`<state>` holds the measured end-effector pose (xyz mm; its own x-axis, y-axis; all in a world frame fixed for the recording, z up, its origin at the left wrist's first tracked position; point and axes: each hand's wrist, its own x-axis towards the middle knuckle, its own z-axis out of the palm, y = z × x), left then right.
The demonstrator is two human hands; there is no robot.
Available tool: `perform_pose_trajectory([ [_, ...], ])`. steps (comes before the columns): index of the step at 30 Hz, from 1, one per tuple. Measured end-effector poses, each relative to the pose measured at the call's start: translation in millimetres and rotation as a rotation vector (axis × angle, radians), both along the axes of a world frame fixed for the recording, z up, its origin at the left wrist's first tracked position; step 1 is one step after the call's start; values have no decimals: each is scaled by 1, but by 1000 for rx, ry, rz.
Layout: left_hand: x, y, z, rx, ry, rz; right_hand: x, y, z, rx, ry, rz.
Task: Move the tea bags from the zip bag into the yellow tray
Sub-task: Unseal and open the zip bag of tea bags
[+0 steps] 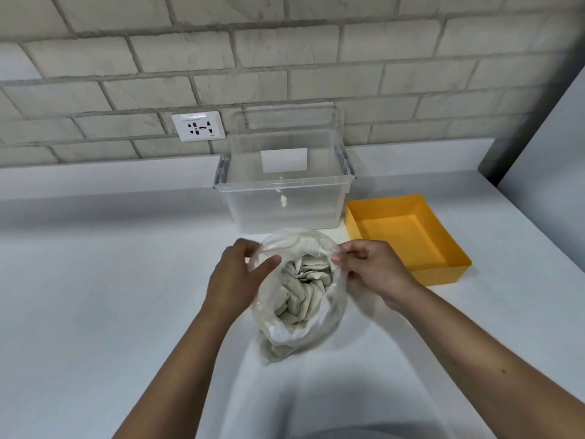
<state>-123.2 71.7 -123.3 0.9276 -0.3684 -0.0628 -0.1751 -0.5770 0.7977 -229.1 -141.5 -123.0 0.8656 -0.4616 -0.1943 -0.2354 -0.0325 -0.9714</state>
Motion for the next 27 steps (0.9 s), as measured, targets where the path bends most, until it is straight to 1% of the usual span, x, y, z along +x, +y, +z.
perform_pose_trajectory([
  [2,-1,-8,4,8,-80,-68,1,1,0,44,-4,29],
  [5,1,-7,5,-6,-110,-97,1,-8,1,76,-45,-9],
  [6,2,-4,3,57,-167,-97,0,-10,1,62,-54,-13],
  [8,0,-6,4,205,-378,-124,1,-9,2,13,-50,14],
  [9,-1,-11,7,232,-477,-165,3,-7,2,-8,-45,39],
  [10,-2,-18,9,209,-548,-233,5,-6,2,-23,-45,60],
  [12,-2,-34,15,148,-604,-388,9,-2,4,-91,-51,74],
  [13,-3,-40,18,147,-596,-446,10,-1,4,-205,-26,83],
  [14,-1,-45,18,172,-578,-477,10,1,4,-368,39,113],
  [15,0,-47,17,199,-547,-484,8,3,5,-530,143,164],
  [16,3,-48,15,210,-501,-479,5,6,6,-643,250,235],
  [17,6,-48,15,194,-438,-471,3,8,7,-679,329,297],
  [18,10,-48,14,147,-357,-467,1,7,8,-655,365,328],
  [19,15,-48,15,75,-266,-458,1,5,10,-618,355,313],
  [20,18,-48,17,-11,-176,-437,2,1,12,-595,304,254],
  [22,21,-47,24,-174,-22,-349,7,-7,18,-614,159,76],
  [23,21,-47,26,-257,42,-286,10,-10,20,-629,94,12],
  [25,17,-48,29,-424,143,-119,14,-10,23,-642,17,-40],
  [27,12,-43,24,-561,222,90,15,-6,19,-681,60,-38],
])
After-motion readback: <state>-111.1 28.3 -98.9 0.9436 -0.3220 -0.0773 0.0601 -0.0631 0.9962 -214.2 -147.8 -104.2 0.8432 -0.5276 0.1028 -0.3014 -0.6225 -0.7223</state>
